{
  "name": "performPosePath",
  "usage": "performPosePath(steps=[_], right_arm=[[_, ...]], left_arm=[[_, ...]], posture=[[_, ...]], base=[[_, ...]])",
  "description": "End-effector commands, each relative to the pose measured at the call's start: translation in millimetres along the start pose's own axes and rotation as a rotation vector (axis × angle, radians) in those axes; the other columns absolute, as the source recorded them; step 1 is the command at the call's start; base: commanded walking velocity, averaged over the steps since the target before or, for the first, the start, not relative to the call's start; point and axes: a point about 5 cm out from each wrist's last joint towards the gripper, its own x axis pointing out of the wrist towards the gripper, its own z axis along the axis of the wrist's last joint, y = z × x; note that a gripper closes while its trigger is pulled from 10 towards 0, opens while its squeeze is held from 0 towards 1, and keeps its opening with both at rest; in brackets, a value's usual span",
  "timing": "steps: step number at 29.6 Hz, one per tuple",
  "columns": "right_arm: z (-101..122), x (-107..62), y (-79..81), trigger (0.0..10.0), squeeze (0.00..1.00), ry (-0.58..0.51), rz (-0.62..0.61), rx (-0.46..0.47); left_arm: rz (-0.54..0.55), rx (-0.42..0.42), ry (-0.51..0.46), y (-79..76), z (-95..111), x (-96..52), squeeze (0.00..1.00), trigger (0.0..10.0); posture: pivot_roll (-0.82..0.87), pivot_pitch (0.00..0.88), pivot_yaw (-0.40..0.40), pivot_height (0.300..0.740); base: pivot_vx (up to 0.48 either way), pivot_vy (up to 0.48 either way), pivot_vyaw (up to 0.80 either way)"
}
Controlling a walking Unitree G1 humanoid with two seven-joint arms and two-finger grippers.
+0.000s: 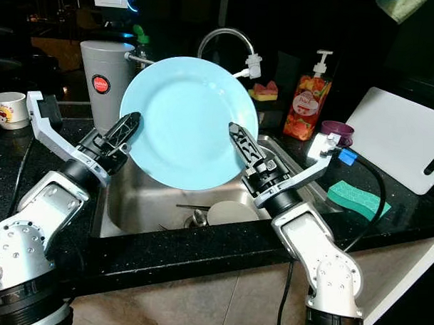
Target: Kitchen organization
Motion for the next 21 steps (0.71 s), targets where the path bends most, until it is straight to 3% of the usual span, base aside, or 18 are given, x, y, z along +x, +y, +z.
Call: performPosePath(steps=[1, 2, 4, 9, 18, 19, 20, 21], right_arm=[[-3.8, -1.5, 2.2, 10.0, 0.00, 0.007, 0.013, 0.032], [-4.2, -1.5, 2.3, 10.0, 0.00, 0.012, 0.015, 0.033], [-6.6, -1.5, 1.1, 0.0, 0.00, 0.030, 0.008, 0.031], [-8.0, -2.5, -0.7, 0.0, 0.00, 0.034, -0.005, 0.039], [-6.7, -3.5, -4.6, 0.0, 0.00, 0.024, -0.026, 0.044], [-6.8, -3.2, -5.7, 0.0, 0.00, 0.020, -0.034, 0.048], [-6.8, -3.2, -5.7, 0.0, 0.00, 0.020, -0.034, 0.048], [-6.5, -2.2, -7.5, 0.0, 0.00, 0.016, -0.044, 0.052]], left_arm=[[-0.043, 0.007, 0.004, -6.6, -1.8, 0.3, 0.00, 10.0], [-0.042, 0.012, 0.010, -6.5, -3.0, 0.4, 0.00, 10.0], [-0.034, 0.014, 0.029, -5.6, -7.7, 1.0, 0.00, 10.0], [0.017, 0.051, 0.080, -0.4, -20.5, 1.6, 0.00, 10.0], [0.127, 0.109, 0.087, 11.6, -24.3, 3.6, 0.00, 10.0], [0.139, 0.110, 0.087, 13.3, -24.6, 3.3, 0.09, 10.0], [0.139, 0.110, 0.087, 13.3, -24.6, 3.3, 0.09, 10.0], [0.158, 0.113, 0.089, 15.5, -25.2, 3.5, 0.84, 10.0]], posture=[[0.10, 0.047, -0.084, 0.740], [0.10, 0.042, -0.083, 0.740], [0.10, 0.042, -0.083, 0.740], [0.10, 0.040, -0.082, 0.740], [0.10, 0.039, -0.085, 0.740], [0.11, 0.038, -0.087, 0.740], [0.11, 0.038, -0.087, 0.740], [0.11, 0.038, -0.087, 0.740]], base=[[0.000, 0.000, 0.00], [0.000, 0.000, 0.00], [0.000, 0.000, 0.00], [0.000, 0.000, 0.00], [0.000, 0.000, 0.00], [0.000, 0.000, 0.00], [0.000, 0.000, 0.00], [0.000, 0.000, 0.00]])
